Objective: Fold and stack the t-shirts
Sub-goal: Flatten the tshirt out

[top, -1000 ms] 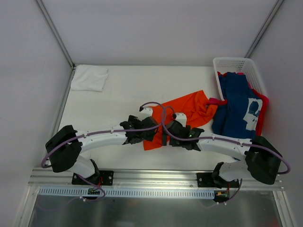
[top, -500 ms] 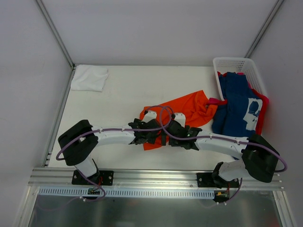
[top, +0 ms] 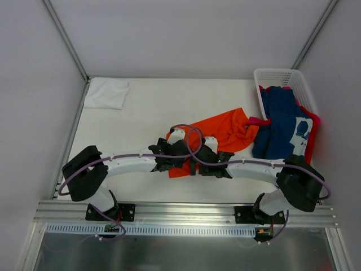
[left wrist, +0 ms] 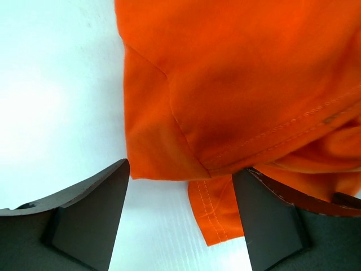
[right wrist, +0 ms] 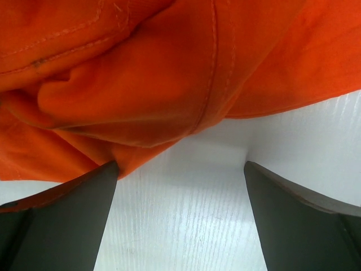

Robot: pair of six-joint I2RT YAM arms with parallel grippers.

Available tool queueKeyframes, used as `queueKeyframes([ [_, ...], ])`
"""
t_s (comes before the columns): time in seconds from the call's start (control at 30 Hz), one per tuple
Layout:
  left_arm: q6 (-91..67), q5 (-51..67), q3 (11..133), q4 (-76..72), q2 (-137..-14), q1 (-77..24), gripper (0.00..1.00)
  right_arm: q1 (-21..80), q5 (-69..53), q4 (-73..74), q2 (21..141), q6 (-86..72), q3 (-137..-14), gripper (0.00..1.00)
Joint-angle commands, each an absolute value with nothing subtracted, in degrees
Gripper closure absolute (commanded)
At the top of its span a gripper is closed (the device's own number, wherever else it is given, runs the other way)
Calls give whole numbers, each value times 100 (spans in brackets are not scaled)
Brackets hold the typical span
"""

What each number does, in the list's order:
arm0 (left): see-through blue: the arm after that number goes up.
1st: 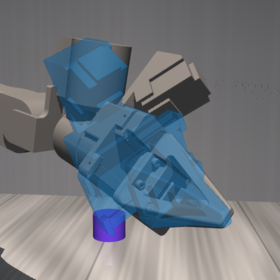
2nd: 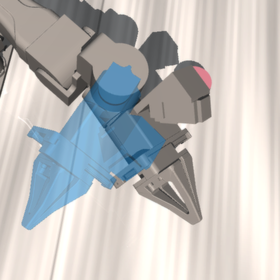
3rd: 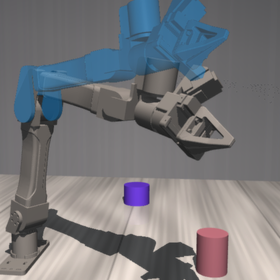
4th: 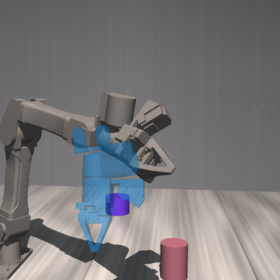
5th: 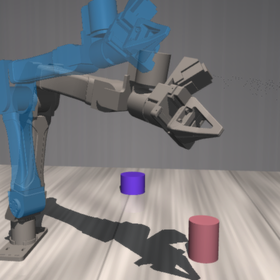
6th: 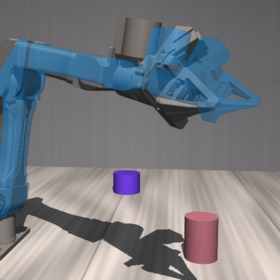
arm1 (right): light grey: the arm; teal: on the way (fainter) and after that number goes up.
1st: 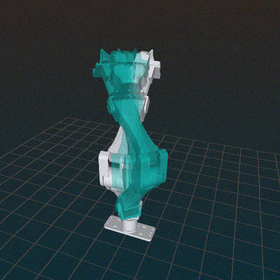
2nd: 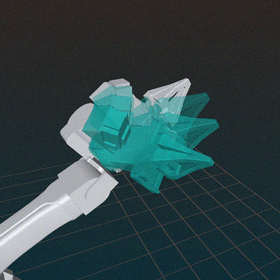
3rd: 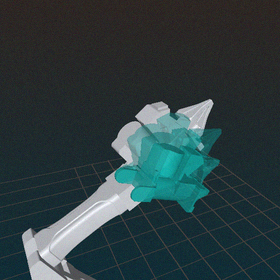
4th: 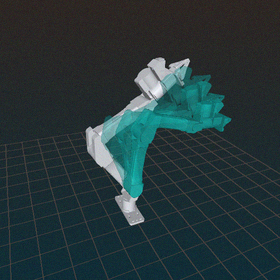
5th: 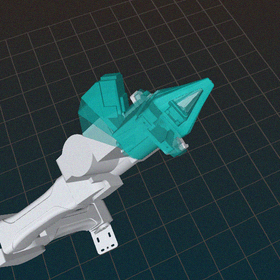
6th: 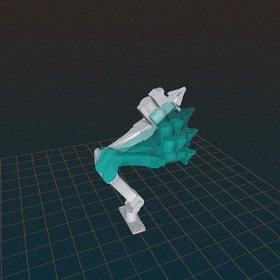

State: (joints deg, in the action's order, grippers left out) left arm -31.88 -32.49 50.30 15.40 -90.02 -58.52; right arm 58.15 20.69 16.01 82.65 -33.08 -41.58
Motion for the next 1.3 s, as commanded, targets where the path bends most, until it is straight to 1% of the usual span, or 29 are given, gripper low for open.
queueKeyframes([
  [0.0,-2953,-3612,5150,1450,-8491,-5915,27,5897,1987,1459,8428,-3401,-4412,1],
  [0.13,-2769,-3761,5229,1459,-8481,-5898,27,5906,1969,1476,8525,-3393,-4491,1],
  [0.37,-2883,-3735,5247,1450,-8797,-5871,28,5915,2021,1564,8552,-3349,-4526,1],
  [0.47,-2935,-3753,5256,1441,-8956,-5862,35,5915,2030,1564,8569,-3349,-4518,1],
  [0.5,-2944,-3770,5273,1450,-9034,-5862,47,5924,2030,1564,8595,-3349,-4518,1],
  [0.6,-3023,-3814,5317,1450,-9193,-5827,69,5924,2013,1564,8622,-3349,-4518,1],
  [0.63,-3058,-3806,5335,1450,-9237,-5818,78,5915,2013,1582,8631,-3349,-4518,1],
  [0.7,-3085,-3806,5396,1459,-9360,-5766,87,5924,2021,1582,8622,-3331,-4509,1],
  [0.73,-3102,-3814,5414,1459,-9395,-5748,98,5924,2030,1582,8622,-3331,-4509,1],
  [0.77,-3103,-3832,5440,1450,-9404,-5731,100,5924,2039,1582,8631,-3331,-4500,1],
  [0.87,-3015,-3885,5510,1450,-9291,-5722,100,5924,2030,1582,8666,-3340,-4491,1],
  [1.03,-2410,-4121,5730,1677,-8614,-5722,100,5915,1969,1486,8736,-3384,-4500,1],
  [1.13,-1952,-4245,5993,1915,-8079,-5722,100,5933,1925,1424,8771,-3410,-4509,1],
  [1.27,-1399,-4543,6678,2346,-7332,-5722,100,5959,1916,1468,8798,-3419,-4588,2],
])
